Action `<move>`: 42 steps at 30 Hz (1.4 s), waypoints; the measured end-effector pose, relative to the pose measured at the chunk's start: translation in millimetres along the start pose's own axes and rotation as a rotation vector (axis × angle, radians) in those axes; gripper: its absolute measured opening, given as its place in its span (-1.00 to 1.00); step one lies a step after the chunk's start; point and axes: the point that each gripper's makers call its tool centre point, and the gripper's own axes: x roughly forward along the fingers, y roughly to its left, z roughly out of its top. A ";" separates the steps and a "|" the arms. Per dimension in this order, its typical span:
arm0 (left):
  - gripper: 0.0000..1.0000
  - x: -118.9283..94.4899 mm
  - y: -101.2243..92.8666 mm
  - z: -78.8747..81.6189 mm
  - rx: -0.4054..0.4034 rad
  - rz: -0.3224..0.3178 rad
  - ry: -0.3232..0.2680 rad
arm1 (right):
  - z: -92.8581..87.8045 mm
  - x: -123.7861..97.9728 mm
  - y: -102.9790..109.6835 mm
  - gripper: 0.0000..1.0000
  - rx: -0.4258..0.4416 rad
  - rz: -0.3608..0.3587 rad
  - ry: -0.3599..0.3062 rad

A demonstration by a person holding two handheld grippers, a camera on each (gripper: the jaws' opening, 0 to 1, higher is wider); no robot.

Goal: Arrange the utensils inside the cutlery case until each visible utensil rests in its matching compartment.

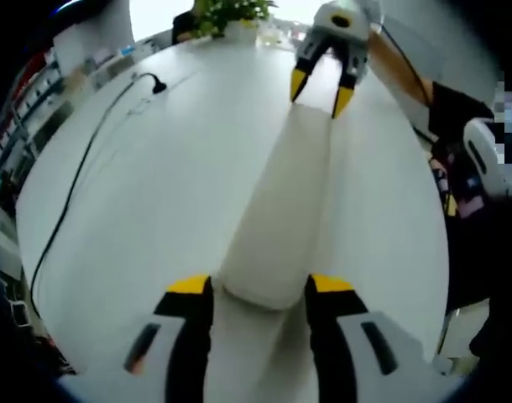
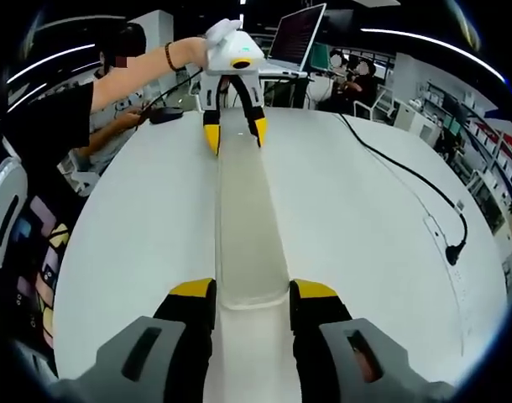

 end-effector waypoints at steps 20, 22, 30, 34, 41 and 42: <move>-0.06 -1.5 5.5 3.6 -0.014 -0.003 -0.150 | 98.5 49.9 18.5 -0.65 -0.116 0.039 0.027; -0.06 -1.5 5.6 3.7 -0.014 0.003 -0.166 | 109.3 58.5 20.1 -0.67 -0.132 0.045 0.025; -0.27 -3.2 13.8 -7.3 -0.056 0.039 -0.181 | 145.5 93.4 22.1 -0.79 -0.151 0.060 0.028; -0.28 -3.7 12.6 -8.1 -0.065 0.024 -0.213 | 150.3 106.8 21.5 -0.87 -0.159 0.058 0.051; -0.33 -1.6 7.7 -5.4 -0.070 0.011 -0.253 | 152.0 125.1 18.2 -0.93 -0.152 0.059 0.098; -0.33 -1.4 7.3 -5.2 -0.068 0.013 -0.255 | 152.3 126.5 19.2 -0.93 -0.154 0.063 0.102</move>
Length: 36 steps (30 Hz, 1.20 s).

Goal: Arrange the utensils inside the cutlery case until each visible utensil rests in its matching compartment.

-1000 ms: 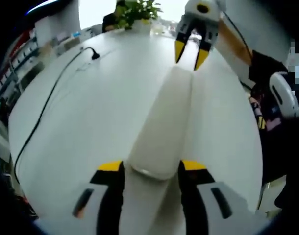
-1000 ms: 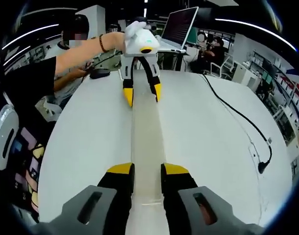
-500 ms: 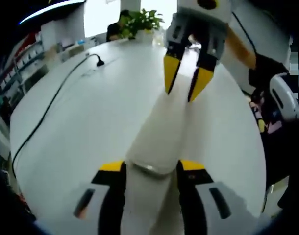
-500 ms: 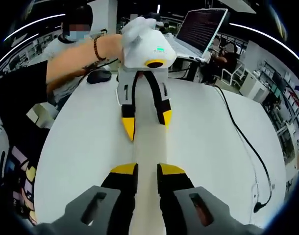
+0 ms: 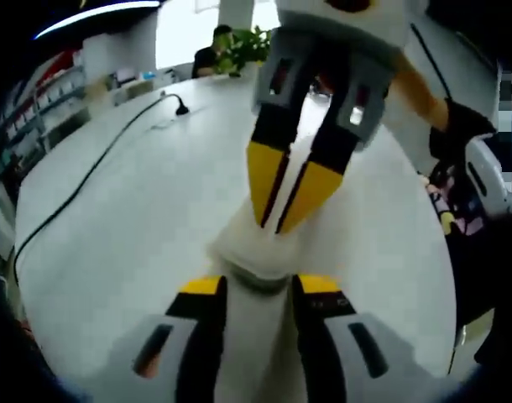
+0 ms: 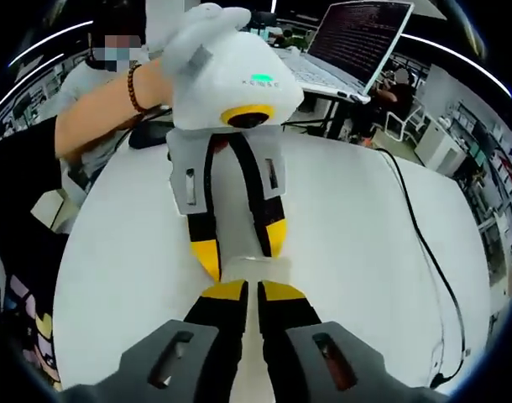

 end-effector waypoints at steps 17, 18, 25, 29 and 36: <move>-0.34 -3.8 -3.1 -2.4 0.003 -0.006 -0.074 | -1.7 14.1 0.1 -1.00 0.000 0.002 0.250; -0.34 -4.1 -3.1 -2.3 0.002 -0.008 -0.079 | -1.7 13.6 0.1 -1.00 0.008 0.004 0.260; -0.35 -4.3 -1.7 -2.2 0.006 -0.002 -0.085 | -2.1 14.6 -0.7 -1.00 0.071 0.034 0.307; -0.34 -4.9 -1.2 -3.0 0.011 -0.002 -0.091 | -2.5 14.3 -0.5 -1.00 0.102 0.047 0.308; -0.35 -4.7 0.8 -1.3 -0.007 -0.007 -0.125 | -2.0 12.8 -8.4 -1.00 0.132 0.055 0.334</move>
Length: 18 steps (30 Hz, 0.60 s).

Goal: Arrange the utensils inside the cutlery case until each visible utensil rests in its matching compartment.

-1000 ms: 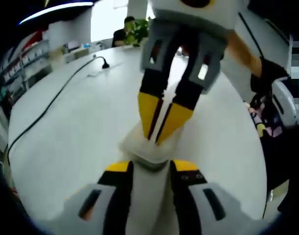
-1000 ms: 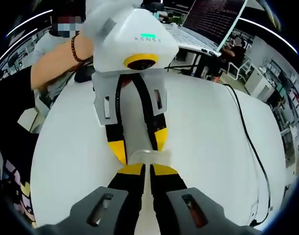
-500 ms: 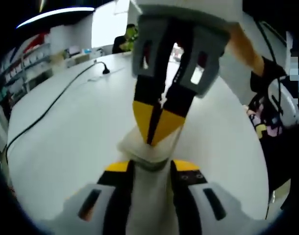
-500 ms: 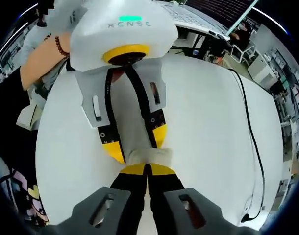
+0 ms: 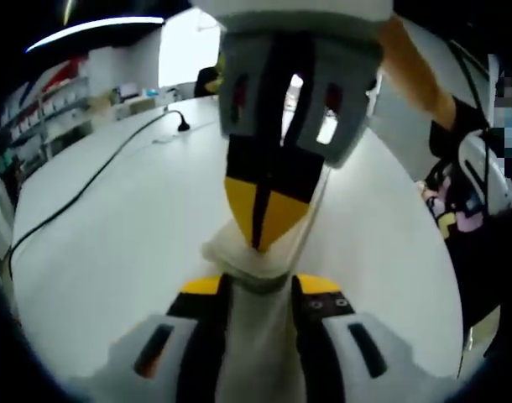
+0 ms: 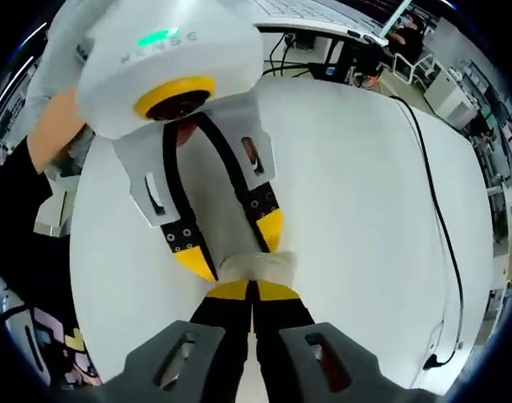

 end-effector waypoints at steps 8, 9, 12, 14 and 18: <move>-0.35 1.3 1.6 2.4 -0.010 0.003 -0.018 | 0.3 0.8 -0.3 -1.00 -0.032 -0.047 0.066; -0.35 1.1 2.9 2.4 -0.009 0.006 -0.019 | -0.3 0.1 -2.3 -1.00 -0.033 -0.043 0.069; -0.35 0.8 6.1 3.0 -0.014 0.010 -0.027 | -2.0 -0.9 -4.2 -1.00 -0.009 -0.026 0.042; -0.38 1.2 7.6 3.8 -0.019 0.012 -0.033 | -2.9 -0.8 -3.6 -1.00 0.008 -0.014 0.035; -0.41 2.1 8.6 5.0 -0.029 0.012 -0.034 | -3.2 -0.9 -3.0 -1.00 -0.016 -0.021 0.055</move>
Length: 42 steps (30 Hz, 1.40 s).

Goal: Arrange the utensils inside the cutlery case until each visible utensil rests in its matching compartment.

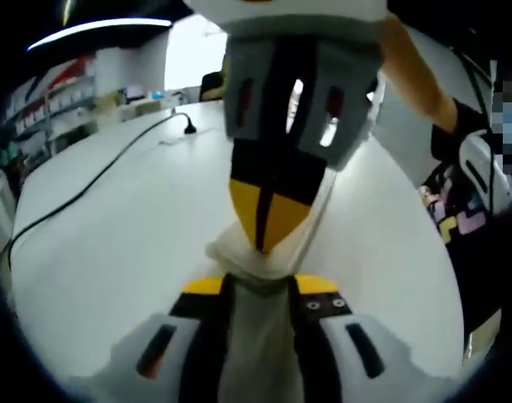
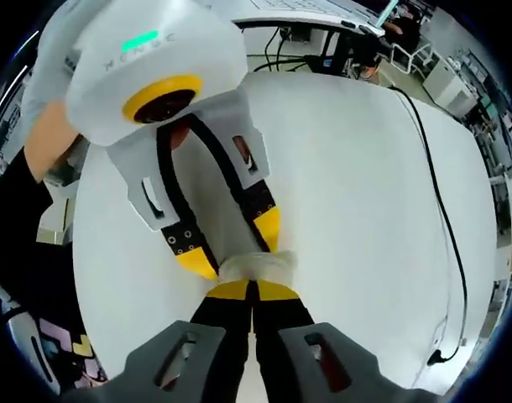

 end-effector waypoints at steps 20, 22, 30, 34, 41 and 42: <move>-0.35 -5.9 -10.2 -7.2 0.010 0.045 0.097 | 2.3 -17.1 -4.5 -1.00 -0.042 -0.007 -0.078; -0.35 -8.1 -9.3 -4.2 0.018 0.056 0.106 | 2.4 -24.0 -2.7 -1.00 -0.057 -0.004 -0.108; -0.23 -16.2 -7.0 5.8 0.105 0.100 0.186 | -17.8 -46.9 13.1 -0.68 -0.107 -0.040 -0.262; -0.04 -14.7 -7.2 5.3 0.234 0.110 0.277 | -53.7 -55.8 14.1 -0.53 -0.113 -0.070 -0.285; 0.00 -7.9 -15.0 22.0 0.320 0.066 0.354 | -100.3 -60.4 11.5 -0.22 -0.083 -0.090 -0.322; 0.01 -6.3 -14.1 23.5 0.326 0.063 0.364 | -105.3 -60.5 11.5 -0.18 -0.084 -0.093 -0.326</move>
